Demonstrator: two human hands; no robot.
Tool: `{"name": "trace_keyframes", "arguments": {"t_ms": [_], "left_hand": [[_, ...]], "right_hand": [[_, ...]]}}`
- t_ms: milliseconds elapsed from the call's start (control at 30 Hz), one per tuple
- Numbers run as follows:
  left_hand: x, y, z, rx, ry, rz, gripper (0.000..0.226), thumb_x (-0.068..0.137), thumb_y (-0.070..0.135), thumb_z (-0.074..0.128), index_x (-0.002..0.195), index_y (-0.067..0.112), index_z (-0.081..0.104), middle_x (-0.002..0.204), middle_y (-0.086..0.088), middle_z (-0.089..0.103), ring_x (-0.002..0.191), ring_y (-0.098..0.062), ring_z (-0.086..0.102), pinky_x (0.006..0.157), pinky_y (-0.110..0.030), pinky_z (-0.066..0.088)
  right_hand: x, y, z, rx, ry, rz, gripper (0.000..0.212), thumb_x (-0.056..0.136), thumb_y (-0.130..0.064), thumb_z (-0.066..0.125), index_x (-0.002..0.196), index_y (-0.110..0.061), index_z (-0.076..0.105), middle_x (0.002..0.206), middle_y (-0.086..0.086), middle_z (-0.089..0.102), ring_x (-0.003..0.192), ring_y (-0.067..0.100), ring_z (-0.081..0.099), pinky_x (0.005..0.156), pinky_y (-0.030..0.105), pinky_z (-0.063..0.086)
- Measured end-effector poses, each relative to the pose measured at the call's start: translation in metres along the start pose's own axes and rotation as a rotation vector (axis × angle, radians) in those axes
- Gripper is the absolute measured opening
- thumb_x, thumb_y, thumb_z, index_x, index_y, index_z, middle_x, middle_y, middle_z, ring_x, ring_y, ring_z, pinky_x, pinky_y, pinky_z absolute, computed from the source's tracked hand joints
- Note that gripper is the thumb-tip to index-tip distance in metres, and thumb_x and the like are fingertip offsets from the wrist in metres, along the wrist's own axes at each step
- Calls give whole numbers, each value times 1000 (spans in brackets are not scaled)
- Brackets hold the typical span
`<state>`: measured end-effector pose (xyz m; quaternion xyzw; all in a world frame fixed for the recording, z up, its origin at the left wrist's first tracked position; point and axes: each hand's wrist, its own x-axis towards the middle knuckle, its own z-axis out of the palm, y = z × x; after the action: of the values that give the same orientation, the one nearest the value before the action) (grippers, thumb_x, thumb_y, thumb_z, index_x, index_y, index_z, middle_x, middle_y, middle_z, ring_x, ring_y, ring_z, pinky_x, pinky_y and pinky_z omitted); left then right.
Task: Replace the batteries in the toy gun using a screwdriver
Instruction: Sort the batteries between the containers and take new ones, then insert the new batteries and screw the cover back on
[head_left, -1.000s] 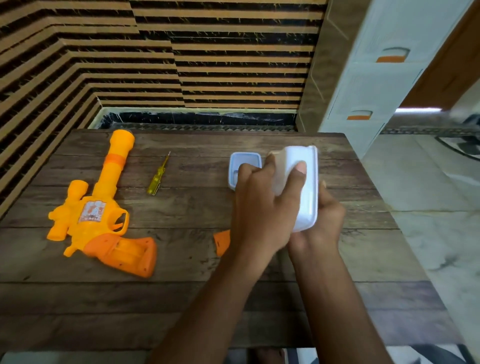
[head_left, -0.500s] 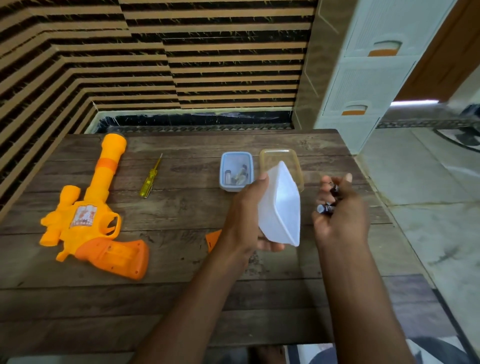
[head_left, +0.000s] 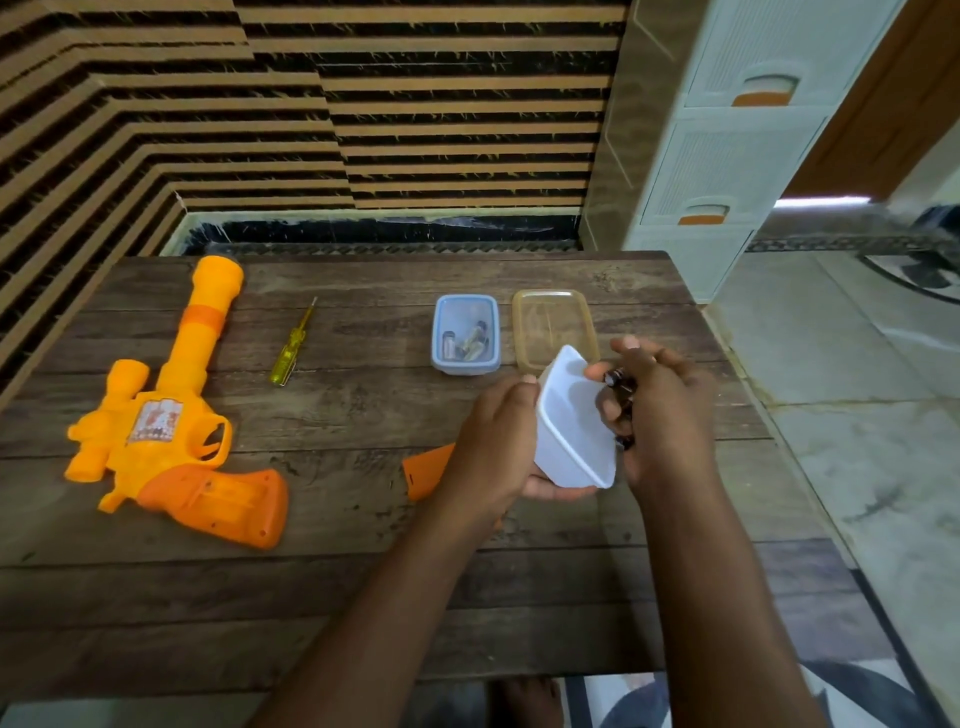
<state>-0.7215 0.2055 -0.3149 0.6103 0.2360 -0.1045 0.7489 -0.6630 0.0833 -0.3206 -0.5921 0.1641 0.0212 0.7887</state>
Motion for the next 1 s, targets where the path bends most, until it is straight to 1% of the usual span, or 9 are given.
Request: {"name": "trace_keyframes", "arguments": {"t_ms": [100,267,367,467,633,767,833,933,1000], "left_hand": [[2,-8,-2,324,111,177,23,110,23,38,114,19,61,116,-14,65,93,-30,74,61,-46,66],[0,-13,-4,522,129,276,27,110,17,40,131,17,56,106,-11,70,59,-24,76,54,-37,64],[0,-16,-3,650,170,354,21,106,10,44,116,13,63,93,-10,69,63,-24,74,55,-41,65],[8,-22,-5,779,213,397,18,100,8,47,100,13,65,86,-7,67,67,-25,71,58,-49,63],[7,-20,-8,829,204,429,16,97,7,55,96,17,67,88,-3,68,74,-21,70,64,-46,63],[2,-15,-18,841,248,530,21,99,10,55,82,13,66,75,-2,66,69,-14,66,64,-46,58],[-3,-11,-27,799,280,570,22,99,10,56,81,14,67,73,0,67,70,-11,65,65,-39,56],[-15,-3,-49,661,350,598,17,99,9,60,92,19,72,75,9,68,70,-1,67,59,-11,45],[-23,0,-69,624,427,620,15,99,11,64,96,20,75,76,13,68,68,5,63,59,-5,42]], "right_hand": [[-3,4,3,-171,-12,-152,16,104,-17,60,92,-8,65,71,11,74,39,16,44,40,19,35],[-4,2,4,-174,-4,-226,29,104,-25,62,95,2,65,69,11,73,38,14,42,40,18,33],[-4,-2,5,-134,10,-225,35,107,-27,57,97,7,64,54,4,59,38,15,38,39,17,28],[-6,-5,7,-121,5,-219,32,109,-23,50,110,7,63,56,4,53,42,16,36,40,17,25],[-10,-9,13,-64,-95,-239,31,105,-5,42,131,-9,59,57,4,56,41,15,38,43,20,31],[-17,-4,19,-163,-210,-299,17,106,-9,53,122,-5,55,69,13,65,37,15,36,41,20,29],[-23,-2,27,-170,-241,-305,13,104,-10,59,112,-3,52,73,18,68,35,15,35,40,19,29],[-34,5,47,-168,-279,-283,13,101,-11,64,107,-3,57,69,16,67,34,13,36,38,19,29],[-42,10,62,-164,-313,-265,12,103,-11,61,108,0,62,65,12,65,32,13,34,38,17,27]]}}
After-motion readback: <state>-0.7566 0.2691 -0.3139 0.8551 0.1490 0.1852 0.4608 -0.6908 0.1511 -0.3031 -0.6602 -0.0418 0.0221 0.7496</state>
